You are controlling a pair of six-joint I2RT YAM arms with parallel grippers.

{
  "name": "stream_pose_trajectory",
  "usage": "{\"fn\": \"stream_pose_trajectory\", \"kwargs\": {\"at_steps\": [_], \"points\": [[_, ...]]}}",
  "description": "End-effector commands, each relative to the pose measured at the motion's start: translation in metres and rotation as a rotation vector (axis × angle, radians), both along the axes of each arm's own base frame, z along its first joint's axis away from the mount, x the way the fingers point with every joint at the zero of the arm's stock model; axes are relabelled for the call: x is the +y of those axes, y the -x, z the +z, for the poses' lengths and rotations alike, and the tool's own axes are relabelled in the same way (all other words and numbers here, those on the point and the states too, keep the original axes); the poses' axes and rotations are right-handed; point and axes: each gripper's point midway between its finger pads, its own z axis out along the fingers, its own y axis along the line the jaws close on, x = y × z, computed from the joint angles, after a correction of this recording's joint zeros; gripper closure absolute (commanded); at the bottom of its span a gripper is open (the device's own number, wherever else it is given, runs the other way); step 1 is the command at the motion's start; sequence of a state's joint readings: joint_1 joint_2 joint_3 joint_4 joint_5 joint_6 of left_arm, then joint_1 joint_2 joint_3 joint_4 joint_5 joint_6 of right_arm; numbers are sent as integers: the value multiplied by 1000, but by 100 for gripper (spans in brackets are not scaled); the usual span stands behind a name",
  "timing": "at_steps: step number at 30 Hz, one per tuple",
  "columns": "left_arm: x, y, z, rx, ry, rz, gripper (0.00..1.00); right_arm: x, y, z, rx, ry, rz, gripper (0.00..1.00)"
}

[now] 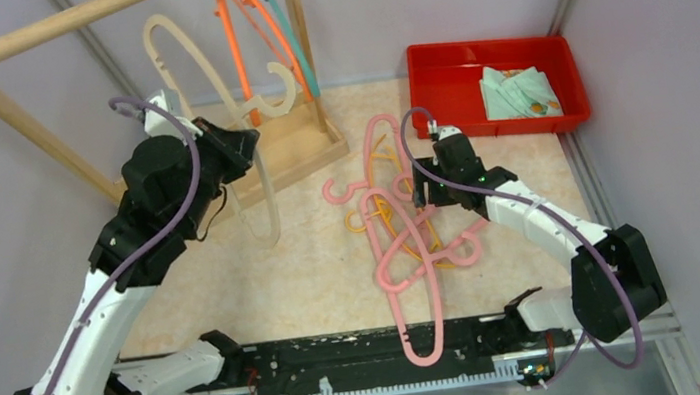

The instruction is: Organize the hangers

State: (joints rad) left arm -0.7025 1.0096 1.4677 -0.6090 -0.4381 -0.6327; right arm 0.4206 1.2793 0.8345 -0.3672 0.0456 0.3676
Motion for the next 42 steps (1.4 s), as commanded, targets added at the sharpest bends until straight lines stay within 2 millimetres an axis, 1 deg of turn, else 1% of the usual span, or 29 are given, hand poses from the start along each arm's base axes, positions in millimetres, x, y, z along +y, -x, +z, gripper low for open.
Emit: {"fn": "stream_pose_trajectory", "kwargs": {"at_steps": [1,5,7,10,12,15,21,27,33,38,42], "points": [[-6,-18,21,-56,33,-41,100,2,-19,33,-96,-23,-16,30],[-9,-40,16,-53,40,-83,100,0,-18,35,-100,-19,-22,30],[-6,-51,18,-62,40,-85,100,-1,-18,35,-103,-17,-25,30],[6,-68,27,-90,51,-87,100,-2,-18,37,-105,-16,-30,30],[17,-78,38,-129,71,-85,100,-3,-17,36,-104,-13,-31,30],[29,-90,50,-162,110,-103,100,-3,-18,38,-104,-11,-33,30],[46,-112,62,-212,180,-150,100,-3,-21,37,-99,-5,-36,30],[67,-127,80,-278,244,-158,100,-3,-25,37,-88,13,-39,30],[89,-133,100,-359,296,-161,100,-1,-35,43,-92,21,-40,30],[97,-138,103,-381,356,-167,100,1,-39,44,-88,31,-37,30],[105,-143,100,-372,392,-130,100,1,-40,43,-82,36,-35,30]]}}
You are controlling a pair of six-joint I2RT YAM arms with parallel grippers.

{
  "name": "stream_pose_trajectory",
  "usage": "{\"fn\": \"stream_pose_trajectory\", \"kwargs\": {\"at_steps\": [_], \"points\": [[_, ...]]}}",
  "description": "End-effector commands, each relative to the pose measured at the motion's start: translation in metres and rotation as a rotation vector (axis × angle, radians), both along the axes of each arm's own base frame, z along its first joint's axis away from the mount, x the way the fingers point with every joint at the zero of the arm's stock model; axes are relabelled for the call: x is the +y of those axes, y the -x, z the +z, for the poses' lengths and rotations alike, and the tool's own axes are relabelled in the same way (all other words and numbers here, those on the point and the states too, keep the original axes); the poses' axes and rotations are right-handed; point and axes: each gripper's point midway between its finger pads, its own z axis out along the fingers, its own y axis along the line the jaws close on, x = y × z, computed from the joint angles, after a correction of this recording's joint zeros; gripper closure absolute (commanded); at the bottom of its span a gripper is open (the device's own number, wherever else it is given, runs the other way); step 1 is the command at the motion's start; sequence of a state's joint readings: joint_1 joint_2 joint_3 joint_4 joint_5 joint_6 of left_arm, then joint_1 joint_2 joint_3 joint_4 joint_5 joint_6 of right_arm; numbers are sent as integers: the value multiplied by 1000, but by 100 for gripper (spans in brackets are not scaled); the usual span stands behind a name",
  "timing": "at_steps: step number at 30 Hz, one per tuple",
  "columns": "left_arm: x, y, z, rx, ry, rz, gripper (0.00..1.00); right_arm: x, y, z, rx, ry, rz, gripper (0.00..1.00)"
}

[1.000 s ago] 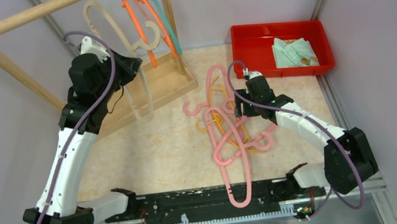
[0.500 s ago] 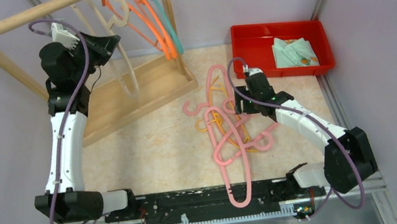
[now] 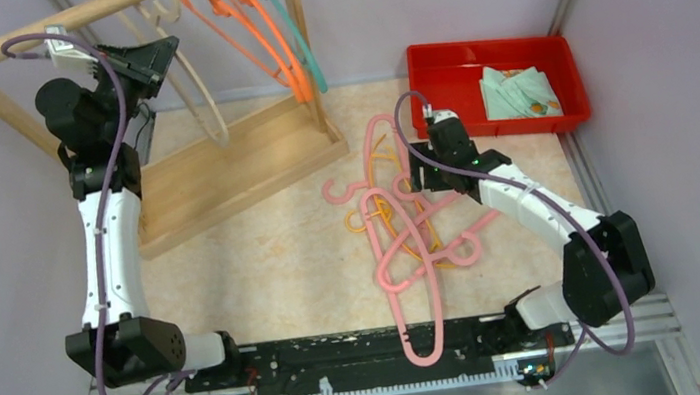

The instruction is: Organize the hangers

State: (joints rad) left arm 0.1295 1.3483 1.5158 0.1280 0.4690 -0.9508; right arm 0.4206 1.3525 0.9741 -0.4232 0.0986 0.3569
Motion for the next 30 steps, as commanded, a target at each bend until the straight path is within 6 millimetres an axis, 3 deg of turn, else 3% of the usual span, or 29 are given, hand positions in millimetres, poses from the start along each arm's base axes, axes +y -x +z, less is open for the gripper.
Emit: {"fn": "stream_pose_trajectory", "kwargs": {"at_steps": [1,8,14,21,26,30], "points": [[5,4,18,-62,51,2,100,0,-14,19,-53,0,-4,30],[30,0,1,38,136,153,100,-1,-13,19,-51,2,-7,30],[36,-3,-3,45,214,176,100,-2,-10,17,-45,0,-5,30],[55,-20,-11,100,297,266,100,-2,-5,16,-40,-5,-6,30],[60,-37,-19,152,284,303,100,-3,-4,16,-40,-4,-6,30],[44,-57,-33,196,216,317,100,-3,-4,17,-40,-3,-6,30]]}}
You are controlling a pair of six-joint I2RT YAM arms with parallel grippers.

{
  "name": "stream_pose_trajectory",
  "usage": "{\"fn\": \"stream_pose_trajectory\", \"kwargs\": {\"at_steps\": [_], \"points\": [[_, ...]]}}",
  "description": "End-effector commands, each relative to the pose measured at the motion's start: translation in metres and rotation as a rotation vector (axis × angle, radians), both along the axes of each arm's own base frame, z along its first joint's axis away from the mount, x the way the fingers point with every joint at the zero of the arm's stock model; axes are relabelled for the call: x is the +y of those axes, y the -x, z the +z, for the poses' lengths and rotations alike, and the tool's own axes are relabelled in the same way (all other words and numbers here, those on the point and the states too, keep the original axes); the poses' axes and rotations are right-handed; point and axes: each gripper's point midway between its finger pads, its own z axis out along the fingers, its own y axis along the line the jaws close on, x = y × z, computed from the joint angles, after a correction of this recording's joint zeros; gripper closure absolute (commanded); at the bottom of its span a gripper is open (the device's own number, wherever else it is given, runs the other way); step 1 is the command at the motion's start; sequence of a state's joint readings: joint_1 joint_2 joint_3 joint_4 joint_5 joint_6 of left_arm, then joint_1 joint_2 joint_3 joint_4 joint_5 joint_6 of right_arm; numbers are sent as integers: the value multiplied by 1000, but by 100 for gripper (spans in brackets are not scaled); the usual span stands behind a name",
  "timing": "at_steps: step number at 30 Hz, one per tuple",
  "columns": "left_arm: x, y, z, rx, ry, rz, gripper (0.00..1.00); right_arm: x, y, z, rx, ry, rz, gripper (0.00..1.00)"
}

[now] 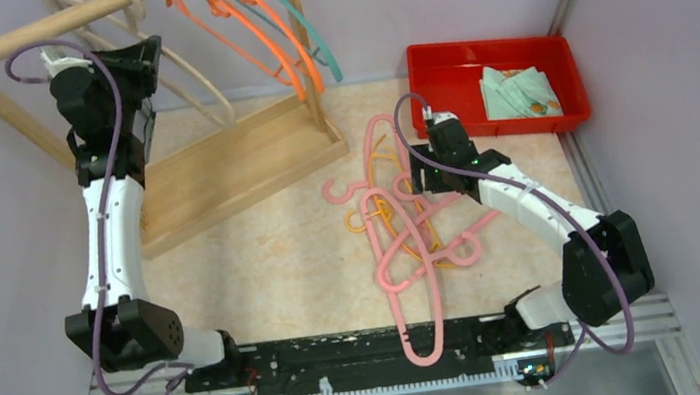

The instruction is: Organize the hangers

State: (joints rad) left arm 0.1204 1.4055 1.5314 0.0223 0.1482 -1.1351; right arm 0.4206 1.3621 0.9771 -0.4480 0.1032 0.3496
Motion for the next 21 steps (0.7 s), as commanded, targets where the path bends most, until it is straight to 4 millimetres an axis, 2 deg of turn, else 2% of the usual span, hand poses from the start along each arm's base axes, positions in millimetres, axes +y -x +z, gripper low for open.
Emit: {"fn": "stream_pose_trajectory", "kwargs": {"at_steps": [1,4,6,10,15,21], "points": [[-12,-21,-9,51,-71,31,100,-1,-8,23,-67,-23,-9,30],[-43,-39,-29,89,-129,-32,100,-1,-9,24,-69,-20,-11,30],[-60,-44,-38,103,-155,-60,99,-3,-8,25,-70,-16,-15,30],[-86,-43,-48,107,-213,-106,88,-5,-6,26,-75,-12,-20,30],[-110,-30,-32,38,-296,-193,67,-6,-3,21,-65,-8,-20,30],[-124,-2,-7,-40,-397,-285,37,-2,-8,23,-72,-18,-12,28]]}}
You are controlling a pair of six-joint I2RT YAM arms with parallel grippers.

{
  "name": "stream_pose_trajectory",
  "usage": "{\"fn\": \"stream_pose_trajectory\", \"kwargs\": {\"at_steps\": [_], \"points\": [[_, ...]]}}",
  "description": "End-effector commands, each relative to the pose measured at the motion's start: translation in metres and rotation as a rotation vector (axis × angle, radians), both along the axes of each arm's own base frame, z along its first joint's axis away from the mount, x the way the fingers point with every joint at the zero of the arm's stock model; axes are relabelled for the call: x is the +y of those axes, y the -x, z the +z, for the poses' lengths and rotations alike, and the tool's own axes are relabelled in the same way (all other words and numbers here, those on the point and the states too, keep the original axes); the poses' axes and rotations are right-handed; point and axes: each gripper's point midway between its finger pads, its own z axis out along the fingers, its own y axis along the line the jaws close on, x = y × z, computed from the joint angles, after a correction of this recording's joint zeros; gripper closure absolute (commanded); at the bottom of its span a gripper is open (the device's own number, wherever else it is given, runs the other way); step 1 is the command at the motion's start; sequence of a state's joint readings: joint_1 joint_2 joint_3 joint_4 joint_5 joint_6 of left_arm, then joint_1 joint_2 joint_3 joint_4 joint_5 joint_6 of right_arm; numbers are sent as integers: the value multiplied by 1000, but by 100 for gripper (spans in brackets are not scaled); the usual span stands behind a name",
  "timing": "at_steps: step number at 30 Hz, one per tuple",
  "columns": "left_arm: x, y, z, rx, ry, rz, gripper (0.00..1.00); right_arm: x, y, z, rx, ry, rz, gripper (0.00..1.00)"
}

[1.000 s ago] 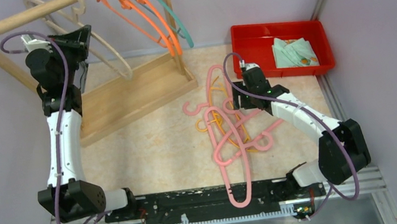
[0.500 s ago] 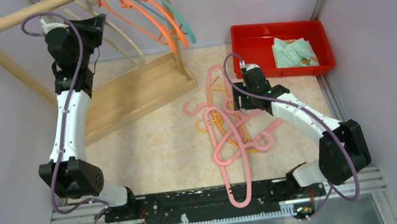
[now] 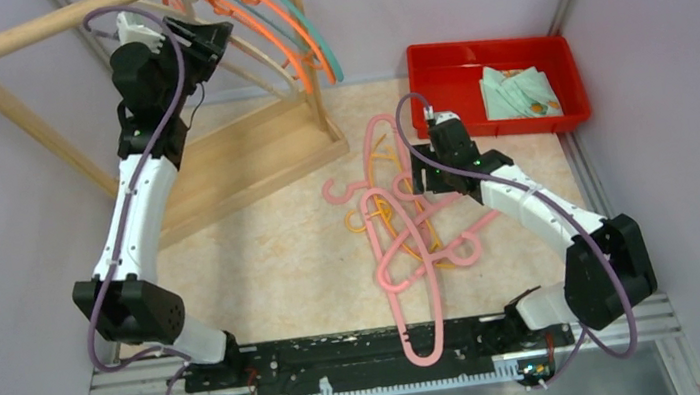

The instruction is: Organize the hangers

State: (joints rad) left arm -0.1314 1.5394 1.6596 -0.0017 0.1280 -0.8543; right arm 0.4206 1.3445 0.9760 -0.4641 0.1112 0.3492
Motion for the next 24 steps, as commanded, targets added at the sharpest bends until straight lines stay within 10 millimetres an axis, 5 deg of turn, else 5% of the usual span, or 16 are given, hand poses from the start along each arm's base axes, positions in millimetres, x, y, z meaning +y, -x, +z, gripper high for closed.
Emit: {"fn": "stream_pose_trajectory", "kwargs": {"at_steps": [1,7,16,19,24], "points": [[-15,25,7,-25,-132,-100,34,1,-11,20,-69,-24,-4,28],[-8,60,18,-62,-210,-94,1,3,-11,19,-66,-22,9,27],[0,118,22,-72,-291,-105,0,5,-4,11,-43,-24,38,27],[-7,138,-1,-29,-299,-171,0,11,1,4,-21,-27,70,25],[-20,169,-89,151,-311,-252,0,39,22,-15,24,-23,182,25]]}}
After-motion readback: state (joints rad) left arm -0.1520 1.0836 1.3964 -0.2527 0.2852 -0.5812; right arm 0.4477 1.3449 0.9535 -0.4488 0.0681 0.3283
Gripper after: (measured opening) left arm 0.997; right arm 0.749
